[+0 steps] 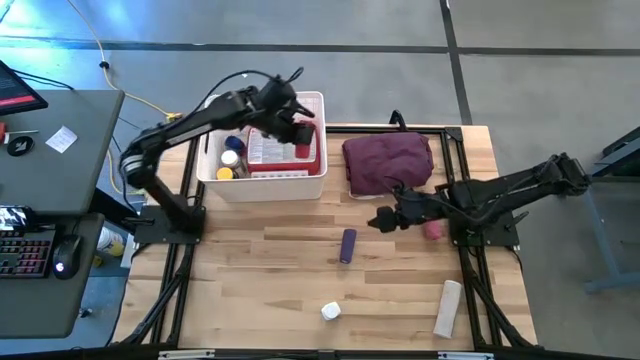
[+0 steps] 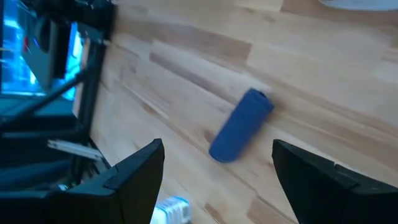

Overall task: Pick & place medical supplies in basket/bin
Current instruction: Put the red bandage into the white bin

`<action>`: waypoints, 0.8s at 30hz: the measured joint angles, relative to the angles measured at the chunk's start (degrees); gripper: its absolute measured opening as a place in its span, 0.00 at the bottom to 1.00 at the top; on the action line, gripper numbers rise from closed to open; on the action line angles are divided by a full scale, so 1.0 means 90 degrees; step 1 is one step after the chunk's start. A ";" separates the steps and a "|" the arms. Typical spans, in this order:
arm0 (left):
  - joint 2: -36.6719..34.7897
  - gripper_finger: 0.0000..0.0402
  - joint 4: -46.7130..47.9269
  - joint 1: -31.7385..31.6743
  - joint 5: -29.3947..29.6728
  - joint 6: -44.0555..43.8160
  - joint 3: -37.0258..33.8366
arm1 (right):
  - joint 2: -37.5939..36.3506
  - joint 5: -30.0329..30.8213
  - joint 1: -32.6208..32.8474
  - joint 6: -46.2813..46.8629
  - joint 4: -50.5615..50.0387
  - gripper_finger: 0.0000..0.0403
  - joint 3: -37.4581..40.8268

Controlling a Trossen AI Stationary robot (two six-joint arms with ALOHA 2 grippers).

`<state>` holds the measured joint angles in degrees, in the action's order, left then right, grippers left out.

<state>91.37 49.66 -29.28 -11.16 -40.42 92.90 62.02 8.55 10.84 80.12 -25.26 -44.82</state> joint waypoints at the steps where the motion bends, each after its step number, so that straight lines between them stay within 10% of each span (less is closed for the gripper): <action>1: 0.0177 0.34 0.0007 -0.0132 -0.0187 0.0089 0.0000 | 0.0000 -0.0003 -0.0059 0.0002 0.0053 0.71 0.0000; 13: 0.1669 0.39 0.0097 -0.0538 -0.0998 0.0346 0.0000 | 0.0000 -0.0161 -0.0251 0.0118 0.0268 0.71 0.0000; 24: 0.1660 0.68 0.0321 -0.0538 -0.1054 0.0292 0.0000 | 0.0002 0.0135 -0.0249 0.0079 0.0282 0.71 0.0000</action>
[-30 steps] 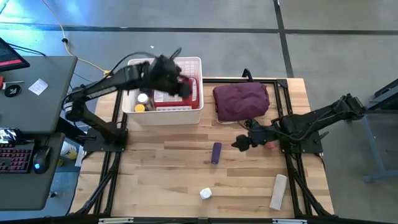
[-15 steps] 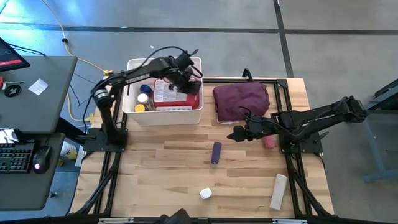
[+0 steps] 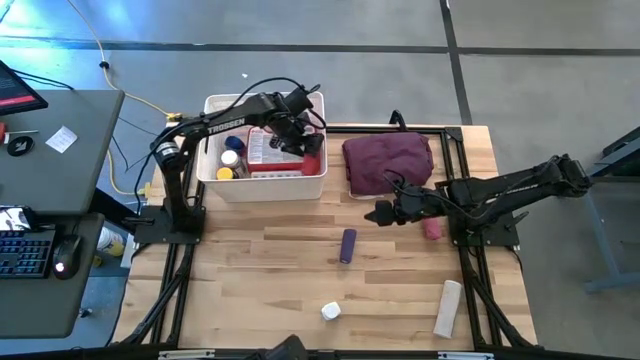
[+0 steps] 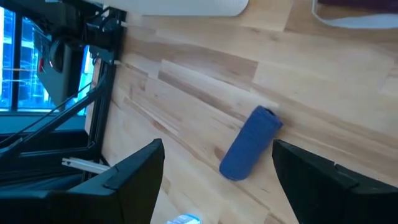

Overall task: Pick & place medical supplies in basket/bin
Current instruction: Put the red bandage into the white bin, then put the blue bandage into the white bin

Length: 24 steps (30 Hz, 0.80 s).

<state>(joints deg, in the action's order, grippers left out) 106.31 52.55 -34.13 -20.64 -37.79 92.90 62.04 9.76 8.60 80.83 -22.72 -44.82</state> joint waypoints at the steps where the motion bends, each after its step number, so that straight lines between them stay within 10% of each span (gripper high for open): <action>1: -0.0024 0.70 0.0000 0.0000 -0.0141 -0.0018 0.0000 | 0.0000 0.0054 0.0000 -0.0010 0.0000 0.71 0.0000; 10: -0.0736 0.86 -0.0117 0.0002 -0.0428 -0.0499 0.0210 | 0.0349 0.0252 0.0003 -0.0366 0.0278 0.71 0.0000; 24: -0.2374 0.76 0.0657 0.1142 0.1169 -0.0590 0.1882 | 0.2748 -0.0918 0.0380 0.0265 0.1790 0.71 0.0000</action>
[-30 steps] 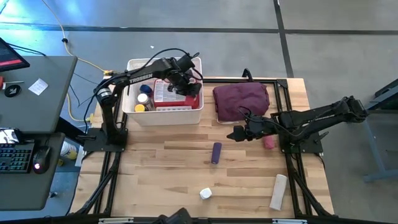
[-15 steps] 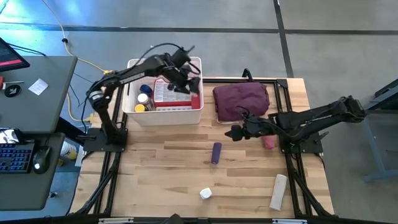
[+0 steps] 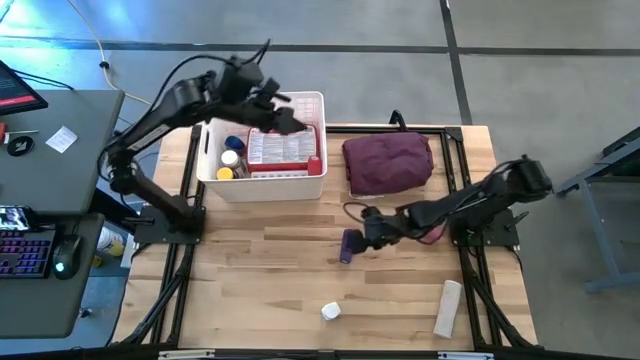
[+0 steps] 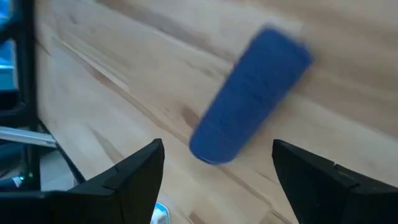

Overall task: Pick & place medical supplies in basket/bin
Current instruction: Put the blue bandage into the white bin

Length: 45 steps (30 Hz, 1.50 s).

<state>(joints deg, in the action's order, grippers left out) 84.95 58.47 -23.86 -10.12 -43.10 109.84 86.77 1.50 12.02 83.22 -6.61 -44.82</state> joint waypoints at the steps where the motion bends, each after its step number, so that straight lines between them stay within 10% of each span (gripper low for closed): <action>1: -0.0053 0.75 0.0091 0.0178 0.0131 -0.0034 0.0064 | 0.0138 -0.0059 0.0025 0.0041 0.0106 0.71 0.0000; 16: -0.0088 0.65 0.1707 0.2686 0.1638 -0.0490 0.0224 | 0.1481 -0.0184 -0.0119 0.0128 0.0658 0.69 -0.0368; 29: 0.0046 0.63 0.2665 0.3713 0.2478 -0.1330 0.0218 | 0.1468 -0.0612 -0.0427 -0.0638 0.0722 0.24 -0.0430; 45: 0.0048 0.62 0.0627 0.3696 0.2734 -0.1927 0.0219 | -0.1273 0.0108 -0.0295 -0.2853 0.2761 0.26 -0.0430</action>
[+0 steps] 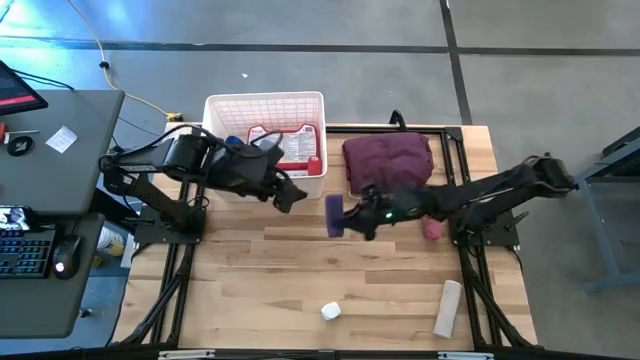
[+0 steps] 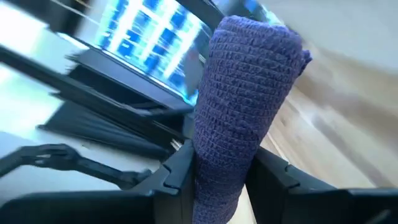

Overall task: Pick & place medical supplies in basket/bin
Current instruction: Put the blue bandage into the white bin

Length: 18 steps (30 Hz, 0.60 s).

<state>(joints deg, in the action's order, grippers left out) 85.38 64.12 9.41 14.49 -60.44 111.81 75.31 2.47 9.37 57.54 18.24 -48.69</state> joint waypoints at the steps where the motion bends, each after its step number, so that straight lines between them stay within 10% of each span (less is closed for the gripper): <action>1: 0.0000 0.62 -0.0273 -0.0002 0.0054 -0.0120 0.0000 | -0.0187 0.0040 0.0000 -0.0188 0.0013 0.26 0.0001; 10: 0.0624 0.63 -0.1960 -0.0204 -0.0042 -0.0874 -0.0080 | -0.1144 0.0214 0.0177 -0.0879 0.0157 0.25 -0.0001; 18: 0.1293 0.87 -0.2891 -0.0503 -0.1238 -0.1009 -0.0083 | -0.1051 0.0669 0.0396 -0.1117 0.0551 0.26 -0.0007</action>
<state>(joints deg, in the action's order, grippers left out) 97.02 38.10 4.88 3.35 -69.52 111.07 65.85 8.49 12.93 47.49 23.20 -48.75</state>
